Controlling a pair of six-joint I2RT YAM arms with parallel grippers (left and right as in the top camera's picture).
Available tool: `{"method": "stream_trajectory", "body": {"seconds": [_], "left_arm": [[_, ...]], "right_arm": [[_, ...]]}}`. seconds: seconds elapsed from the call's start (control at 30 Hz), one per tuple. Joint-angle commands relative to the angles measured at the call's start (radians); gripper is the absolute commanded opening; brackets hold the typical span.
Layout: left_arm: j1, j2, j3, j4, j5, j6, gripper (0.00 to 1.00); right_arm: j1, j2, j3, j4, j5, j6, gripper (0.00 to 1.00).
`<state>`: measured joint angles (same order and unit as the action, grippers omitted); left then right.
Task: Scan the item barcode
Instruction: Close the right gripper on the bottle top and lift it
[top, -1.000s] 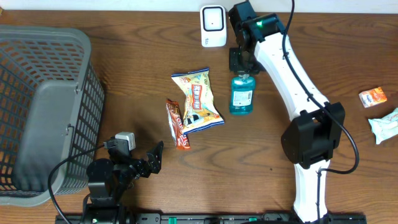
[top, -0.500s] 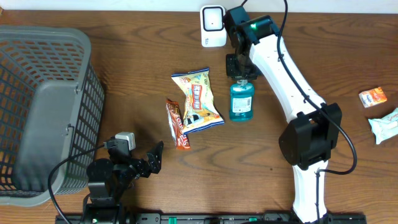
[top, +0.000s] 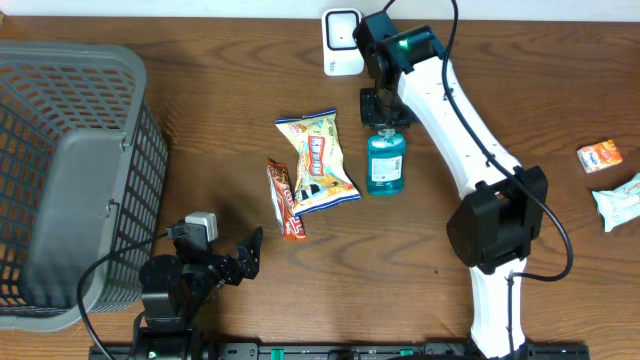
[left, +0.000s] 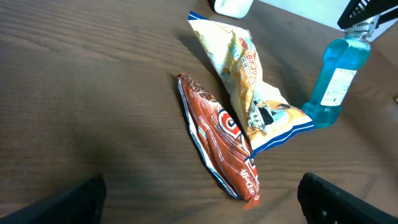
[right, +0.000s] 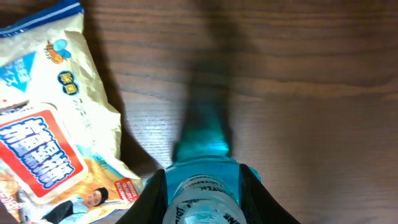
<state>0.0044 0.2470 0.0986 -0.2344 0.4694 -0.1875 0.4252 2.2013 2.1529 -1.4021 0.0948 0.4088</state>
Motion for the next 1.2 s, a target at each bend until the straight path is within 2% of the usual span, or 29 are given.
{"method": "stream_trajectory", "body": {"seconds": [0.0, 0.8, 1.17], "left_arm": [[-0.004, -0.001, -0.015, -0.023, 0.01, -0.009, 0.98], [-0.004, -0.001, -0.015, -0.023, 0.01, -0.009, 0.98], [-0.004, -0.001, -0.015, -0.023, 0.01, -0.009, 0.99]], "right_arm": [[0.007, -0.085, 0.007, 0.014, 0.012, 0.005, 0.01], [0.009, -0.112, 0.002, 0.078, 0.013, 0.021, 0.03], [0.024, -0.102, -0.084, 0.177, 0.035, 0.058, 0.07]]}}
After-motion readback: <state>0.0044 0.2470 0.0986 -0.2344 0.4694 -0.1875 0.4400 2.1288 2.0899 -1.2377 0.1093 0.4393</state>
